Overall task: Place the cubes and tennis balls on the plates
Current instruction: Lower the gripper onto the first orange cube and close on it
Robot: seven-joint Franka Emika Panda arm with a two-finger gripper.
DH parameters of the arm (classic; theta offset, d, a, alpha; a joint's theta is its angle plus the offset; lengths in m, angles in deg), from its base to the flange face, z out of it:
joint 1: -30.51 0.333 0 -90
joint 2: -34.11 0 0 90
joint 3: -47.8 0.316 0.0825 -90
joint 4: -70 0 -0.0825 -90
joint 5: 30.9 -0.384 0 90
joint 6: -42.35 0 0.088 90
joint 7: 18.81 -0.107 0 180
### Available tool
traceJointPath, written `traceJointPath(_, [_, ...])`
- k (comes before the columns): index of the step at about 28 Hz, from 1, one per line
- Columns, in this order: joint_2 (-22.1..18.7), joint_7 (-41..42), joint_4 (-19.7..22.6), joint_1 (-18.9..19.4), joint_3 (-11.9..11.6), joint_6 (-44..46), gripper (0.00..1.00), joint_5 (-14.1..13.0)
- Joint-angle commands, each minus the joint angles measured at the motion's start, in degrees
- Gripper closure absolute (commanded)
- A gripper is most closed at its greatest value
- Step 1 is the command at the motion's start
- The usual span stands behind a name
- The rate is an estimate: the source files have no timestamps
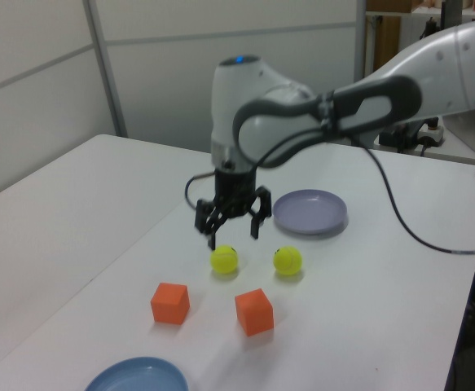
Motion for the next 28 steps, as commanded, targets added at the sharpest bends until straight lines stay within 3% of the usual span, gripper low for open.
traceJointPath(1, [1.0, -7.6, 5.1, 1.4, 0.7, -6.8, 0.0, 3.8])
traceJointPath(6, [1.2, -9.5, 8.8, 2.0, 0.7, -9.3, 0.0, 4.6])
traceJointPath(18, [3.2, -9.4, 10.5, 1.4, 0.5, -9.4, 0.0, 5.0])
traceJointPath(28, [3.8, -9.3, 13.2, 1.0, 0.5, -9.6, 0.0, 7.2])
